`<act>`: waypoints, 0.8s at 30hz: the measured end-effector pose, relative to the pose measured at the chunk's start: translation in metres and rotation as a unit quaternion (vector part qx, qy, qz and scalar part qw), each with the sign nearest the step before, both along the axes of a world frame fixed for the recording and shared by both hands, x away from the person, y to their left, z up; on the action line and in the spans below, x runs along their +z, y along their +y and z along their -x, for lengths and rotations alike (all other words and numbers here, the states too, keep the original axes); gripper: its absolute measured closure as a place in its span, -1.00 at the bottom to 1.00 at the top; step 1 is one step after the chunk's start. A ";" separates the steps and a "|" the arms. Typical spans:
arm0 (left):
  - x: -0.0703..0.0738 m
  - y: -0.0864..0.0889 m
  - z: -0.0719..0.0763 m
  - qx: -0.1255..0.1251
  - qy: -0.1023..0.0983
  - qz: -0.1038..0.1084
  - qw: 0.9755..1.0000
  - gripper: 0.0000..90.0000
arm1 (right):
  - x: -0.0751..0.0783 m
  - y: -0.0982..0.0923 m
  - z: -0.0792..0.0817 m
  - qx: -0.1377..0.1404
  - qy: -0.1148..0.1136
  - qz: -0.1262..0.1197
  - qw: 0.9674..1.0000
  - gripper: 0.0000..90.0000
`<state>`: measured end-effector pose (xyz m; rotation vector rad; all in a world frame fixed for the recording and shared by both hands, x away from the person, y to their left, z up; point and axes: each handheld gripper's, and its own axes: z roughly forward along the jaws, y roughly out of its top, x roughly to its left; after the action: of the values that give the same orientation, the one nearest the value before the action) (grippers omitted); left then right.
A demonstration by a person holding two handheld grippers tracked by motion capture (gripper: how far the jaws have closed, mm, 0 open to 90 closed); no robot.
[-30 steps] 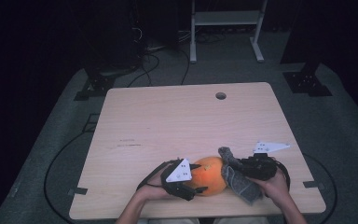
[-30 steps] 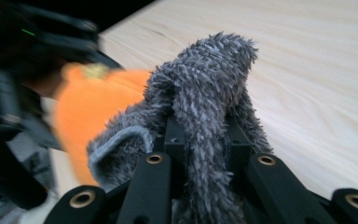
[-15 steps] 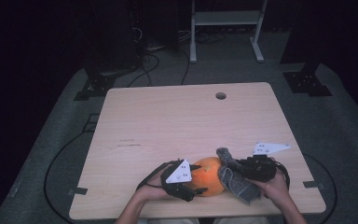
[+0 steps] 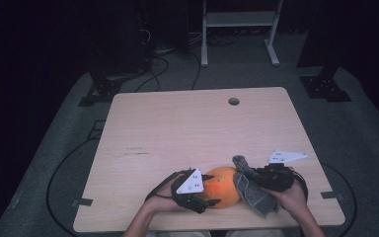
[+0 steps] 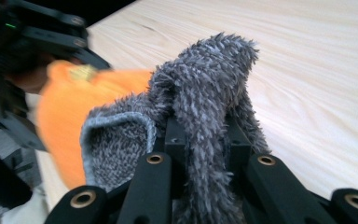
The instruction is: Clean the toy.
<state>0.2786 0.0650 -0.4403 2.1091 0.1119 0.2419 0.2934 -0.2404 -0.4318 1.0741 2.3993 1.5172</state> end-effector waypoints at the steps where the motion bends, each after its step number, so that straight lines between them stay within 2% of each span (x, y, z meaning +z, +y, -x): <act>1: 0.000 0.000 -0.001 0.003 0.002 0.002 1.000 -0.36 | 0.002 -0.001 0.001 0.001 -0.004 -0.006 1.000 0.70; 3: 0.000 0.000 -0.001 0.015 0.000 0.006 1.000 -0.43 | 0.011 0.002 0.004 0.019 -0.018 -0.030 0.999 0.69; 4: 0.000 0.000 -0.002 0.024 -0.001 0.007 1.000 -0.50 | 0.013 0.005 0.005 0.027 -0.021 -0.033 0.999 0.69; 5: 0.000 -0.001 -0.004 0.038 0.003 0.011 0.999 -0.58 | 0.013 0.007 0.004 0.029 -0.021 -0.026 0.999 0.69; 6: -0.001 -0.001 -0.005 0.042 0.007 0.013 0.999 -0.60 | 0.009 0.011 0.003 0.026 -0.020 -0.012 0.999 0.69; 7: -0.001 -0.002 -0.005 0.045 0.008 0.015 0.999 -0.60 | 0.004 0.010 0.001 0.022 -0.012 -0.015 1.000 0.69; 9: -0.001 -0.003 -0.004 0.046 0.005 0.016 0.999 -0.56 | -0.002 0.005 -0.004 0.014 0.003 -0.019 1.000 0.69; 11: -0.001 -0.003 -0.003 0.041 0.001 0.012 0.999 -0.50 | -0.010 -0.001 -0.008 -0.002 0.029 -0.014 0.999 0.69; 15: -0.002 -0.001 -0.002 0.034 -0.002 0.012 0.999 -0.48 | -0.014 -0.005 -0.009 -0.018 0.036 0.013 0.999 0.69; 16: -0.002 0.000 -0.002 0.035 -0.001 0.013 0.999 -0.48 | -0.014 -0.007 -0.010 -0.020 0.040 0.008 0.999 0.70; 18: -0.003 0.003 -0.004 0.037 0.005 0.017 0.999 -0.51 | -0.009 -0.008 -0.010 -0.016 0.029 -0.015 0.999 0.70; 20: -0.003 0.006 -0.006 0.039 0.010 0.019 0.999 -0.52 | -0.003 -0.005 -0.007 0.003 0.016 -0.042 0.999 0.70; 21: -0.003 0.007 -0.007 0.039 0.013 0.019 0.999 -0.54 | -0.003 -0.004 -0.006 0.010 0.016 -0.045 0.999 0.70; 22: -0.003 0.008 -0.008 0.039 0.014 0.017 0.999 -0.54 | -0.005 -0.002 -0.006 0.015 0.018 -0.038 0.999 0.69; 24: -0.003 0.008 -0.008 0.045 0.016 0.019 0.999 -0.57 | -0.013 -0.004 -0.011 0.006 0.042 -0.024 0.999 0.70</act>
<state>0.2863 0.0725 -0.4433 2.0734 0.2282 0.2585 0.3045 -0.2440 -0.4450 1.1587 2.4403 1.5704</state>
